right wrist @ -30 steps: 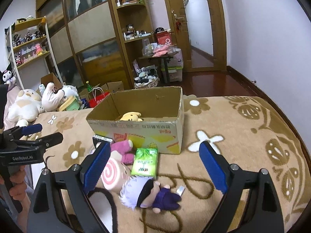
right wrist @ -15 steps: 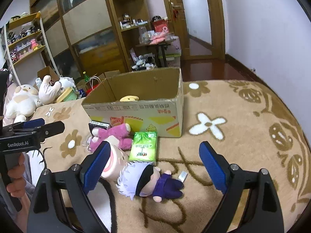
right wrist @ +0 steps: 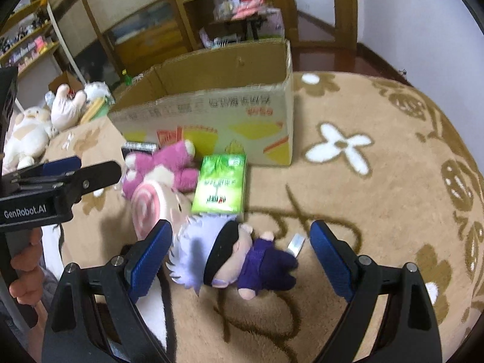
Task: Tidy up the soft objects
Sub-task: 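Lower the left tool onto the pink-swirl cake plush while the right tool reaches the white-haired doll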
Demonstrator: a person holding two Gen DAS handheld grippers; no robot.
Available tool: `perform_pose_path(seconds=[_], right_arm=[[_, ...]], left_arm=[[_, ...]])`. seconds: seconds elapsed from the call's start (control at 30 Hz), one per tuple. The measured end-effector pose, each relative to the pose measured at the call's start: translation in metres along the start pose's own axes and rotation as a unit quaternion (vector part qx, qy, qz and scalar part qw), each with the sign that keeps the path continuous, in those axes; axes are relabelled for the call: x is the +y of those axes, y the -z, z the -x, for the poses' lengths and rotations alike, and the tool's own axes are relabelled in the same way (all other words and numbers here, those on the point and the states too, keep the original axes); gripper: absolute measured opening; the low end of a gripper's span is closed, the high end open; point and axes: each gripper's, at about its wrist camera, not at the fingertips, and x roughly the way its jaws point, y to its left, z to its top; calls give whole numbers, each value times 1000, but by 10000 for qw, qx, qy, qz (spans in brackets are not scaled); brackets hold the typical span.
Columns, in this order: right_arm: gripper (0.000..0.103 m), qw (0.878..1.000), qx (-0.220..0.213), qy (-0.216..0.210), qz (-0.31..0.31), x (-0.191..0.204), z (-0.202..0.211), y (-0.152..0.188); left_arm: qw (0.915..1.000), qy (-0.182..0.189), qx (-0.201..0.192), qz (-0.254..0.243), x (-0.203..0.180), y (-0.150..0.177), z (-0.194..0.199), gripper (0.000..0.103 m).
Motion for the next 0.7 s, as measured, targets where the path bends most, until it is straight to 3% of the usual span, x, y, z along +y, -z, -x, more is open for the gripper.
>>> perform_pose_path(seconds=[0.4, 0.7], right_arm=[[96, 9980, 628, 40, -42, -1, -31, 4], [97, 9969, 791, -56, -23, 3, -39, 5]], left_arm=[[9960, 482, 742, -83, -17, 7, -42, 99], [9936, 459, 1021, -116, -22, 10, -62, 99]])
